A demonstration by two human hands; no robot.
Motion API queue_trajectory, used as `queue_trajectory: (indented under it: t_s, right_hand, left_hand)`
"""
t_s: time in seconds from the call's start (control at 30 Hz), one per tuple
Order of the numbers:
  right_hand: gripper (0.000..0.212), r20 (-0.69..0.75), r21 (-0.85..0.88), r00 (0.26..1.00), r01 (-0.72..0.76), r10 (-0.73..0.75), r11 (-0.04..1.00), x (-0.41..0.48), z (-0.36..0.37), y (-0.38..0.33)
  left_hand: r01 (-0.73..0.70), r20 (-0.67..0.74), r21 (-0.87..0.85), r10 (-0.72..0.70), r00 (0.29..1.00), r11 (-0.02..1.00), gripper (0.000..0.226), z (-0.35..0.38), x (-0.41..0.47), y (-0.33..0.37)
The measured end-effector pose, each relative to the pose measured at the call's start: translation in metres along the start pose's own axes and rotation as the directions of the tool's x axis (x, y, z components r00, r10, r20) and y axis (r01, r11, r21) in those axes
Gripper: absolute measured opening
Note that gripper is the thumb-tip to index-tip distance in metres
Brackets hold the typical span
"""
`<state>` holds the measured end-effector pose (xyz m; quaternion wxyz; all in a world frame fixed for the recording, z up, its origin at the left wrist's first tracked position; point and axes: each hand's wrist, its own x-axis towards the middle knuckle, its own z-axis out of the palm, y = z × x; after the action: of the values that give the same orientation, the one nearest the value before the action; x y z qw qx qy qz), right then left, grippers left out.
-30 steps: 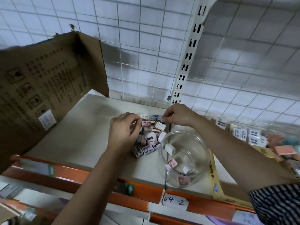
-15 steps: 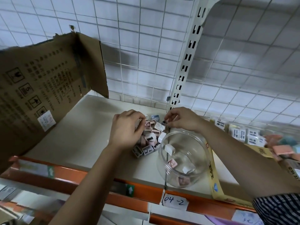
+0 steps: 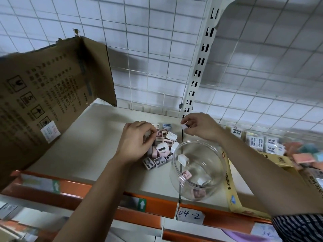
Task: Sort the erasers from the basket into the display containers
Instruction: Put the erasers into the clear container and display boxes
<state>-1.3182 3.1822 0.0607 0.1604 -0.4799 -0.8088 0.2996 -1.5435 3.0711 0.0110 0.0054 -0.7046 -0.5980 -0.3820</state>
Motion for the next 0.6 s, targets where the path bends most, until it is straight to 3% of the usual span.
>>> queue_trajectory:
  t_s: [0.17, 0.37, 0.6]
  right_hand:
    - [0.019, -0.057, 0.352, 0.996, -0.047, 0.072, 0.935, -0.020, -0.022, -0.004]
    - [0.010, -0.057, 0.453, 0.997, -0.014, 0.045, 0.891, -0.054, -0.031, -0.009]
    - [0.017, -0.240, 0.582, 0.965, 0.056, 0.106, 0.811, -0.095, -0.036, -0.016]
  left_hand:
    - [-0.028, 0.042, -0.009, 0.028, 0.999, 1.000, 0.011, 0.001, 0.001, -0.001]
    - [-0.015, 0.066, -0.034, 0.017, 0.998, 0.999, 0.027, 0.003, 0.003, 0.000]
    - [0.021, 0.004, -0.070, -0.021, 1.000, 0.997, 0.020, 0.002, 0.006, 0.006]
